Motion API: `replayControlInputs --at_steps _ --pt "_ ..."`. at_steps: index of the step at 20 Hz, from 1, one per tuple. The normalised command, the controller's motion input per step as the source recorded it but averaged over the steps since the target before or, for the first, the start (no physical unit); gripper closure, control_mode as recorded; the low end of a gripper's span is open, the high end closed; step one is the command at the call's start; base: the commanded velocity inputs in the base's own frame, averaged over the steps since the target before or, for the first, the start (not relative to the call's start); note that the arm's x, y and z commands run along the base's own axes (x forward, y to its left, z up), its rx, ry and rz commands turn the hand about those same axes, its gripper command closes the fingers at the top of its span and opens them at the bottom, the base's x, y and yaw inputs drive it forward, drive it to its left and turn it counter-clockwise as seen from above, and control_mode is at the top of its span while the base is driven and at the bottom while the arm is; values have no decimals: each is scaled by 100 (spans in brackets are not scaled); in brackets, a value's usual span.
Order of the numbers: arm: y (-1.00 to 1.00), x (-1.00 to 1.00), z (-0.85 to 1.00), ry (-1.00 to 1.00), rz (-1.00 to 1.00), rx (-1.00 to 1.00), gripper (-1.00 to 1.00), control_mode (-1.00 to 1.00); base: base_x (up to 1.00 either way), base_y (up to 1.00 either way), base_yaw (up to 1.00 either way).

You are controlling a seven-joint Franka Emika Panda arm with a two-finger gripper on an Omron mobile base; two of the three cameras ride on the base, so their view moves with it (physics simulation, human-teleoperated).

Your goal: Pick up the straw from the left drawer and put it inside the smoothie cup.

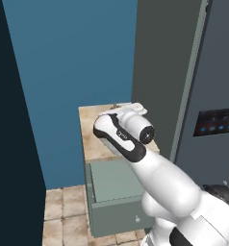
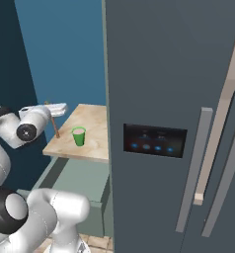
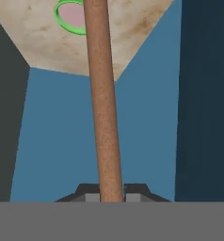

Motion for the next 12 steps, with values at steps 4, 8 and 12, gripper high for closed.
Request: replayControlInputs --at_steps 4,8,12 --pt "-26 2 23 -3 -9 15 100 -100 0 0 0" --pt "-34 0 17 0 -1 3 100 -100 0 0 0" --pt "-34 0 1 0 0 1 100 -100 0 0 0"
